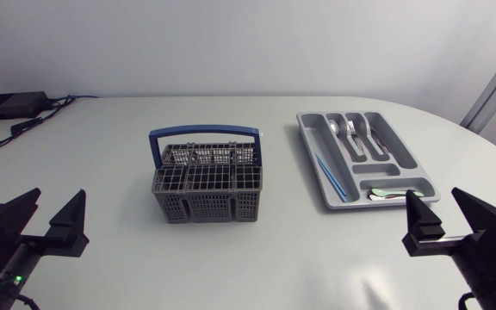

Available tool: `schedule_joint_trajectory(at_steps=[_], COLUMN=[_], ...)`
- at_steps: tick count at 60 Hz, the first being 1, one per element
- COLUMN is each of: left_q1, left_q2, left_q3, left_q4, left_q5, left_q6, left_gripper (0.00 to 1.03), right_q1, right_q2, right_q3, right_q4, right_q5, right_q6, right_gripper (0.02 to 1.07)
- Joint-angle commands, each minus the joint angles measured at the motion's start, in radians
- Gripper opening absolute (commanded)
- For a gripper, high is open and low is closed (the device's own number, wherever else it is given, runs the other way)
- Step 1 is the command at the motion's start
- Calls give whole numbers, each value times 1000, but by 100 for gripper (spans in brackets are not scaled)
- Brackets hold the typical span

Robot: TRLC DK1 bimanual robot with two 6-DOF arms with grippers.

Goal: Unload the cutlery basket into the drawer organizer.

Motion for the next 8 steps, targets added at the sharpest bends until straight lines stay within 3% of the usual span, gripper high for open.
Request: schedule_joint_trajectory(at_steps=[1,8], left_q1=[-5,-5], left_q2=[-6,-6], left_q3=[-20,-20], left_q4=[16,16], left_q5=[-5,-5], left_q6=[-25,-25], left_gripper=[99,99], right_q1=[-4,-4], right_q2=[-6,-6], right_q3=[-20,-20], right_q4=[17,17], right_q5=[9,9], right_q6=[26,26], right_gripper=[102,102])
